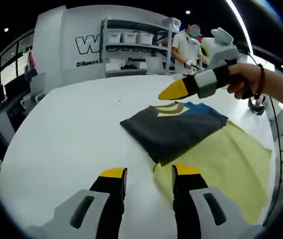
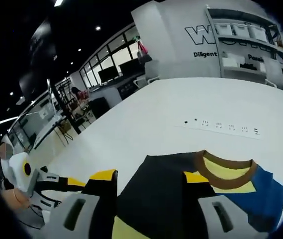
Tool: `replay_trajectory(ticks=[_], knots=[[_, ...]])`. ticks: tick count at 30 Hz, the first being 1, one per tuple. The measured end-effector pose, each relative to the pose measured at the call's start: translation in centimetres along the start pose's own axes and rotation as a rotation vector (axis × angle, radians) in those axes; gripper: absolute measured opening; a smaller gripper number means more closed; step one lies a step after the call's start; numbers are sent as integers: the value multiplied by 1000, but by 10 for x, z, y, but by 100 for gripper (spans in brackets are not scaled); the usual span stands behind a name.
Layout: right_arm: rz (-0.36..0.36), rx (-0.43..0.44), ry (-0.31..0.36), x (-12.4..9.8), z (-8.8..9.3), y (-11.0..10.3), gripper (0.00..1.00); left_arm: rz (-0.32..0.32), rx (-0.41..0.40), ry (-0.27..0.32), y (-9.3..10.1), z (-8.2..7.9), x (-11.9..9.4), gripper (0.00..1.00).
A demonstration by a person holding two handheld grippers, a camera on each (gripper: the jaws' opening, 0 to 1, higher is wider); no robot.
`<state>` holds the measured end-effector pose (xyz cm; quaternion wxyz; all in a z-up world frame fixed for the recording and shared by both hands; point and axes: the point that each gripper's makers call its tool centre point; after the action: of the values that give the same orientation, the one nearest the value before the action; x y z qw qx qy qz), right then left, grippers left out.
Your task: Fold the garment on the visible template until the final outline fits inside the template.
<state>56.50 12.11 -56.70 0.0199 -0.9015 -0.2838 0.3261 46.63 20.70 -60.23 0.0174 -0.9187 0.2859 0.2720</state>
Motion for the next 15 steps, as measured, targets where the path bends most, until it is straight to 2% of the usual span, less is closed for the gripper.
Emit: replay_trajectory(ticks=[6, 12, 15], knots=[[-31, -30, -36, 25, 3, -13, 47, 12, -12, -21, -1, 8, 14, 37], [-51, -64, -65, 47, 6, -22, 46, 26, -8, -13, 0, 7, 24, 35], [-45, -89, -68, 61, 5, -21, 39, 23, 18, -28, 1, 9, 33, 31]])
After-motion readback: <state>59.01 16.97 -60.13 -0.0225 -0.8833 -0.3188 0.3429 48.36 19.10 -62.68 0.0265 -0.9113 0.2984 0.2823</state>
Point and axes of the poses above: the point that each gripper's makers call its tool centre point, and the gripper's own axes: x roughly forward along the fingers, y roughly to its right, z roughly out of its underside, and after that the axes turned 7 degrees about z, right-handed
